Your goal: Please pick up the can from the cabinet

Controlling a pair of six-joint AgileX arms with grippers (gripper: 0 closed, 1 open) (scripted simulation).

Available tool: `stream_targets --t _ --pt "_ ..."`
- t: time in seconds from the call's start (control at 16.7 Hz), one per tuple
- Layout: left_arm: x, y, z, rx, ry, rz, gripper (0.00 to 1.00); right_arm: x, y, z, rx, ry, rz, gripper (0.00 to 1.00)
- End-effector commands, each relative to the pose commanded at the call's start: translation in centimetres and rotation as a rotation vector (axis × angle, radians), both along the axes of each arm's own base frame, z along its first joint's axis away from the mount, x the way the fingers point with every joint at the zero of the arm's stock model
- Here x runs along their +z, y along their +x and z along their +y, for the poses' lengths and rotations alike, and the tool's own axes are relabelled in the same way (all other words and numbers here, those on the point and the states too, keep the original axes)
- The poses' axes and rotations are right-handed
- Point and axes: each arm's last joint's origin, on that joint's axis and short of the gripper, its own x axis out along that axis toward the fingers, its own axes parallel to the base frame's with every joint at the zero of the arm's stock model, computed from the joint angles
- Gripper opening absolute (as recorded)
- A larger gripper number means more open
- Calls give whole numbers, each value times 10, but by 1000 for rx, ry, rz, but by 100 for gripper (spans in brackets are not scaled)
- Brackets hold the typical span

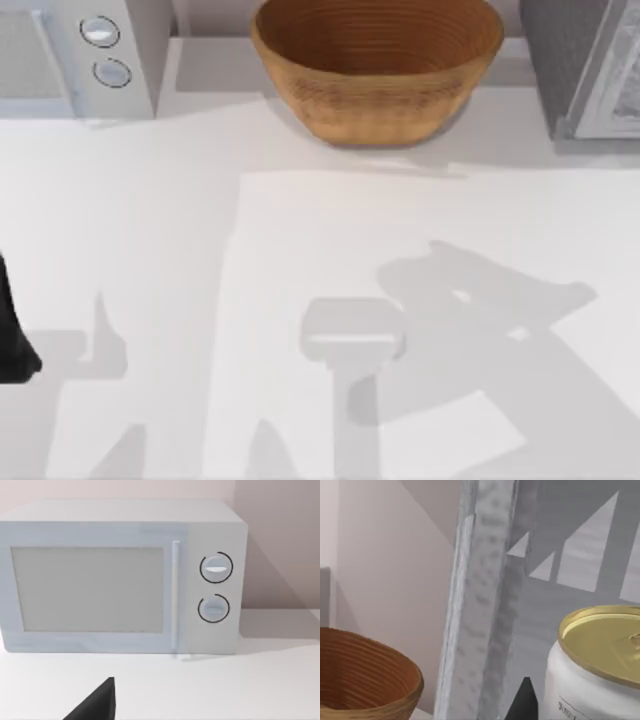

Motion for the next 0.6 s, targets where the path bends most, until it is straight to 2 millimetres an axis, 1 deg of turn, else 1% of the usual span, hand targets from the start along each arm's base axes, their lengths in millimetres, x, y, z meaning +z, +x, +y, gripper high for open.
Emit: stream_targets --t 0.12,0.24,0.42,0.54,0.6 --pt "0 0 0 0 0 0 100 -36 29 -32 76 -1 44 0" --pt "0 0 0 0 0 0 100 -80 50 -58 144 7 85 0" --pt "0 0 0 0 0 0 100 -145 65 -85 219 26 134 0" --pt "0 0 0 0 0 0 100 -179 68 -95 248 38 154 0" --pt "0 0 0 0 0 0 100 -193 69 -98 258 43 161 0"
